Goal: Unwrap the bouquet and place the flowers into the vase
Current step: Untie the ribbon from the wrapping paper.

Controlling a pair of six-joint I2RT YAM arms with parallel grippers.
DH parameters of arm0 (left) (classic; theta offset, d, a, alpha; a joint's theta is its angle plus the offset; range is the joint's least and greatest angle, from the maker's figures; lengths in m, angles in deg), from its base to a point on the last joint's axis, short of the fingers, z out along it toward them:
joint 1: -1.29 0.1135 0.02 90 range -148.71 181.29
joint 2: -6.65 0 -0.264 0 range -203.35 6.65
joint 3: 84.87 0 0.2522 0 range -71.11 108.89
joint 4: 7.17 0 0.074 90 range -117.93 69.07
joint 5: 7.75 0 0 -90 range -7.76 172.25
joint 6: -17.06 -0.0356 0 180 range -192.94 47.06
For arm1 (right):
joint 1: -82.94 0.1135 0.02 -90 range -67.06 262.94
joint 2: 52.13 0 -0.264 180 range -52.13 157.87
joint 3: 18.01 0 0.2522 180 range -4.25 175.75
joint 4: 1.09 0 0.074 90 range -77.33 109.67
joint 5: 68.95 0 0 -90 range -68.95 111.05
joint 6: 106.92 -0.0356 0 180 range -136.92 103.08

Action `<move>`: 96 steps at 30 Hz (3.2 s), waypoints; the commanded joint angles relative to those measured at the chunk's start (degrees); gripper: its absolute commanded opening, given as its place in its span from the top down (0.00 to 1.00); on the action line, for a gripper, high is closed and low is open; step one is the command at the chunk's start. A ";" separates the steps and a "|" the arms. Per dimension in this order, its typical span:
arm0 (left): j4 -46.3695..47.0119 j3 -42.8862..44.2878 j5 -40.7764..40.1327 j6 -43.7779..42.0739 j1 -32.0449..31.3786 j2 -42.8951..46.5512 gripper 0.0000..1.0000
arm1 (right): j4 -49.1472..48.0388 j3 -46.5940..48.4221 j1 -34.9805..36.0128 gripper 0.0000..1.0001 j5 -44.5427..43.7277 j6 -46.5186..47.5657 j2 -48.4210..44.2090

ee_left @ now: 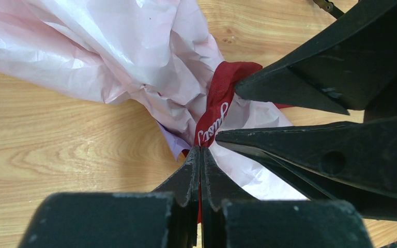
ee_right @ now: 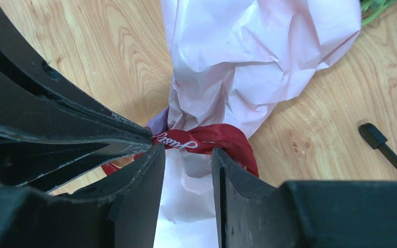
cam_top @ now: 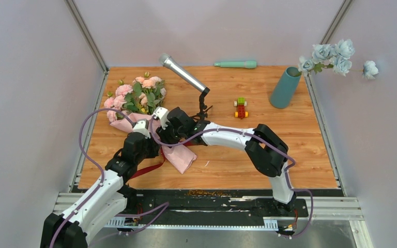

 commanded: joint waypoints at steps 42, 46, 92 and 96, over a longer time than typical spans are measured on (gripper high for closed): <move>-4.51 -1.28 -6.75 3.28 0.73 3.46 1.00 | -7.42 -7.00 -1.42 1.00 -19.34 -9.11 -3.86; -4.74 -1.69 -6.76 3.59 1.47 3.54 1.00 | -7.42 -8.78 -2.49 1.00 -19.27 -11.44 -5.60; -3.42 -1.83 -2.11 3.06 2.79 4.82 1.00 | -10.85 -3.26 -4.10 0.66 16.86 4.25 -0.89; -3.43 -1.71 -1.96 3.20 2.75 4.83 1.00 | -9.94 -2.03 -4.14 0.66 16.80 4.76 0.74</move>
